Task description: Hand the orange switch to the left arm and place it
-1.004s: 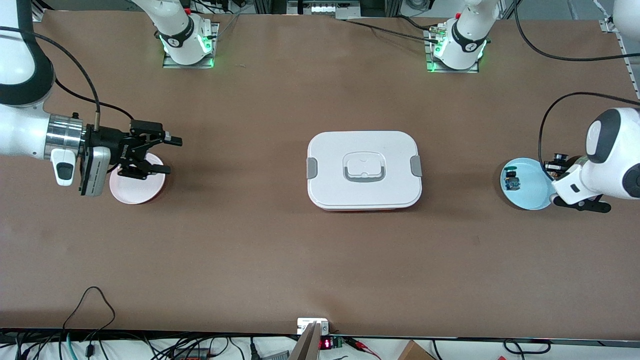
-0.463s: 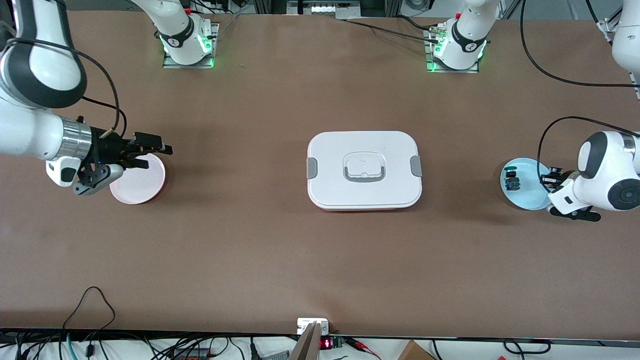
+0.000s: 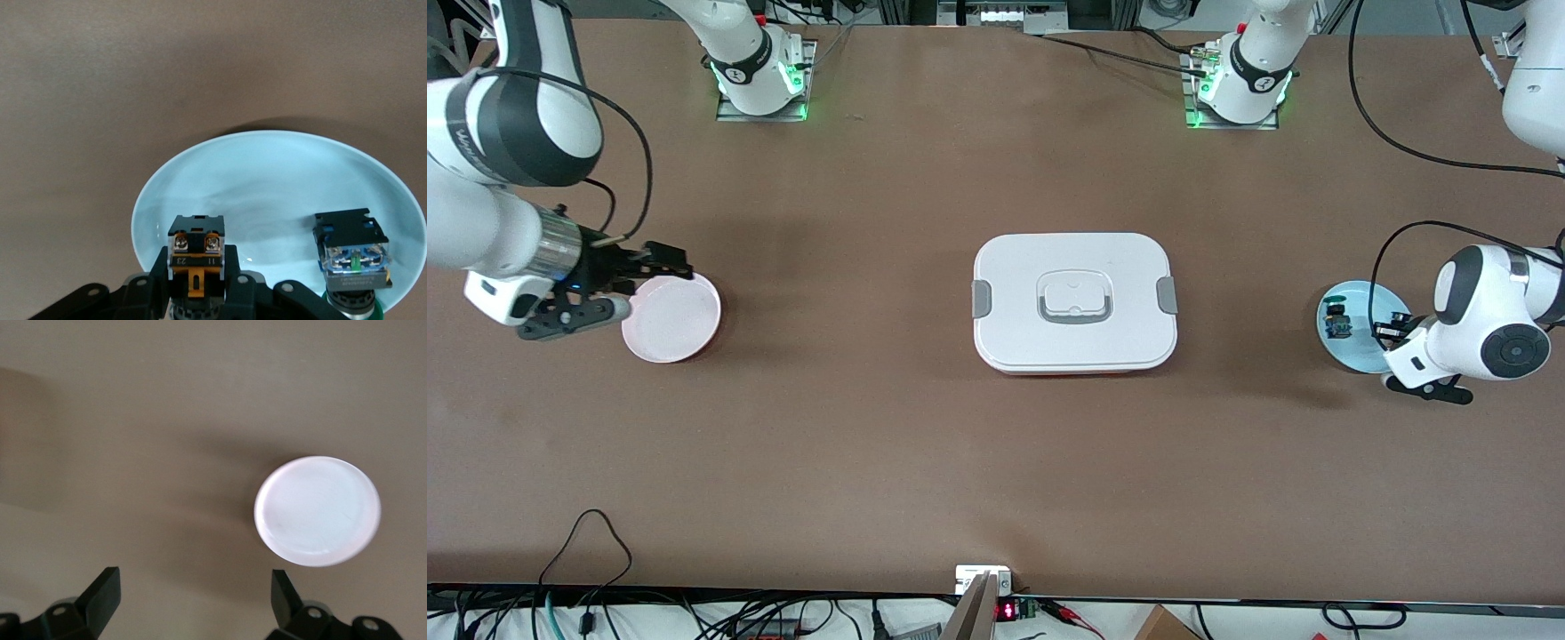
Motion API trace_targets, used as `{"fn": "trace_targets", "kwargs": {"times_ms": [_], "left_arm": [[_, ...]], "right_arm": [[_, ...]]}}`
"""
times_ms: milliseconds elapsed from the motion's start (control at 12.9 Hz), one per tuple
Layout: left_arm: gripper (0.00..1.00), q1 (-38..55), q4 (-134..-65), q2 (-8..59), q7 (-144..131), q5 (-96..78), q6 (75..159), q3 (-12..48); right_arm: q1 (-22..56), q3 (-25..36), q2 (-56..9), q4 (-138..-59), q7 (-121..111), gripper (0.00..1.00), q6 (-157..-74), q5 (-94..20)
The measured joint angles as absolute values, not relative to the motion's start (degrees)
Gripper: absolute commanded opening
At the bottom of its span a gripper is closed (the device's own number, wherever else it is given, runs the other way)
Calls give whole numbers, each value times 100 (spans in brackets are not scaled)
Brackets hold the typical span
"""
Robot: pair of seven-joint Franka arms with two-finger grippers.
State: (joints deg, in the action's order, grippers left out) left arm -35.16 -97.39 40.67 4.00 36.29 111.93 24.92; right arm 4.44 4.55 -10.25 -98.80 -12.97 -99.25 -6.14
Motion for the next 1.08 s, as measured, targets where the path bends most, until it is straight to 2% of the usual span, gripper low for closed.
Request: {"fn": "trace_targets", "kwargs": {"times_ms": [154, 232, 309, 386, 463, 849, 1081], "left_arm": [[20, -3516, -9738, 4143, 400, 3631, 11308, 2493], [31, -3515, -9738, 4181, 400, 3636, 11343, 2494], [56, -3513, -9737, 4193, 400, 3653, 11349, 2497], [94, -3513, -9732, 4193, 400, 3660, 11349, 2504], [100, -3513, -9731, 4193, 400, 3660, 11349, 2508], [100, -3540, -9615, 4113, 400, 3540, 11257, 2575], [100, -3553, -9423, 3634, 352, 2939, 10673, 2868]], "right_arm": [[438, 658, -878, -9620, -1294, 100, -9359, -344], [438, 691, -829, -9386, -1254, 100, -9024, -163], [444, 692, -798, -9129, -1189, 100, -8720, 25], [457, 688, -782, -8898, -1166, 100, -8527, 218], [463, 685, -779, -8699, -1161, 100, -8449, 396], [418, 776, -781, -8390, -368, 100, -8398, 267], [371, 824, -772, -8349, -215, 100, -8397, 173]]}}
